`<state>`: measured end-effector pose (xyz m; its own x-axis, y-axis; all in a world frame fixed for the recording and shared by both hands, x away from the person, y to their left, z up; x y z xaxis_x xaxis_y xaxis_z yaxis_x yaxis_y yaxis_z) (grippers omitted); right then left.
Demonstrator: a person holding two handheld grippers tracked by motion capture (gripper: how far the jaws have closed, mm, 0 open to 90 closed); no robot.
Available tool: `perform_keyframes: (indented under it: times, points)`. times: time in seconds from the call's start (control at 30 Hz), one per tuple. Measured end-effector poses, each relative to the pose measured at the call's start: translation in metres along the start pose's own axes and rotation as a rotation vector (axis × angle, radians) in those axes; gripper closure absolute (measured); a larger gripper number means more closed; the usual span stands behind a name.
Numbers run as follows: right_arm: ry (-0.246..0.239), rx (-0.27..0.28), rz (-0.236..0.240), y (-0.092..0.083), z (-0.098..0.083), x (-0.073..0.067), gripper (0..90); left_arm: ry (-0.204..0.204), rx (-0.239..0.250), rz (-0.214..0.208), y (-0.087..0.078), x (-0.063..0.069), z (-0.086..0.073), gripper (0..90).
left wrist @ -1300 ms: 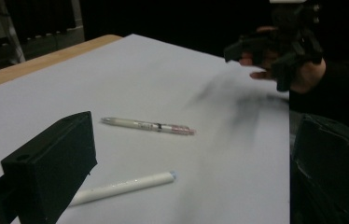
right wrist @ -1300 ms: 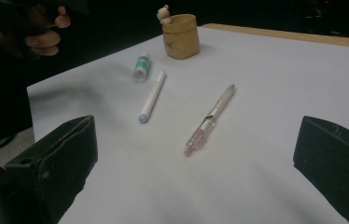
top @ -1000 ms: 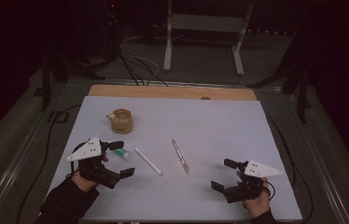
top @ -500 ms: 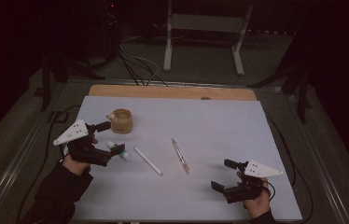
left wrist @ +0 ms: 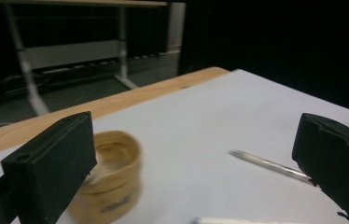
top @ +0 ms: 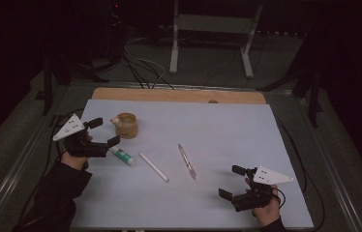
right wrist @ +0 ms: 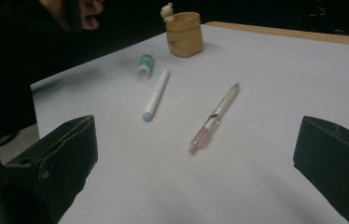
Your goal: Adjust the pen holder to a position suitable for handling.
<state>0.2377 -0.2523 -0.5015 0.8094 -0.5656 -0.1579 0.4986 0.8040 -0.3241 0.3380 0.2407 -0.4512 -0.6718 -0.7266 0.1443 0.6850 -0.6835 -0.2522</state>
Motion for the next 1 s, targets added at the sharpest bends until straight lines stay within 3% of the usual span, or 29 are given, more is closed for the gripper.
perform_keyframes:
  times: [0.07, 0.1, 0.17, 0.23, 0.3, 0.47, 0.63, 0.77, 0.87, 1.0]
  points:
    - [0.005, 0.001, 0.000, 0.000, 0.000, 0.001, 0.0, -0.015, 0.013, 0.017, 0.003, -0.007, -0.004, 0.2]
    - [0.006, 0.005, 0.003, 0.000, 0.000, 0.001, 0.0, -0.001, -0.012, 0.035, 0.006, -0.011, -0.006, 0.2]
    - [0.009, 0.007, 0.000, -0.001, 0.000, 0.001, 0.0, -0.025, -0.009, 0.045, 0.010, -0.018, -0.010, 0.2]
    - [0.016, 0.015, 0.006, -0.001, 0.000, 0.002, 0.0, -0.018, -0.025, 0.072, 0.014, -0.024, -0.014, 0.2]
    - [0.018, 0.010, 0.006, 0.000, 0.000, 0.002, 0.0, -0.064, 0.000, 0.077, 0.015, -0.033, -0.018, 0.2]
    - [0.014, 0.011, 0.010, 0.000, 0.000, 0.002, 0.0, -0.053, -0.014, 0.111, 0.019, -0.046, -0.023, 0.2]
    - [0.008, 0.010, 0.012, 0.000, 0.000, 0.001, 0.0, -0.091, -0.031, 0.141, 0.020, -0.062, -0.030, 0.3]
    - [0.006, 0.011, 0.014, 0.000, 0.000, 0.001, 0.0, -0.142, -0.076, 0.173, 0.021, -0.071, -0.037, 2.9]
    - [0.013, 0.012, 0.016, 0.000, 0.000, 0.002, 0.0, -0.134, -0.142, 0.202, 0.025, -0.074, -0.041, 5.2]
    - [0.018, 0.017, 0.017, -0.001, 0.000, 0.003, 0.0, -0.170, -0.182, 0.229, 0.030, -0.080, -0.048, 7.7]
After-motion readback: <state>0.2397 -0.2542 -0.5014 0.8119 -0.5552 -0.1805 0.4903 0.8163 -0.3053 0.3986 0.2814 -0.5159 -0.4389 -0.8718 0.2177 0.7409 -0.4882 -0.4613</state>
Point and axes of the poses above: each handheld gripper's, and its own axes: y roughly forward along the jaws, z roughly out of its top, x roughly to its right, the point moved 2 cm from there along y, roughly forward along the jaws, and after that the axes turned 2 degrees about -y, right-handed, at the moved point
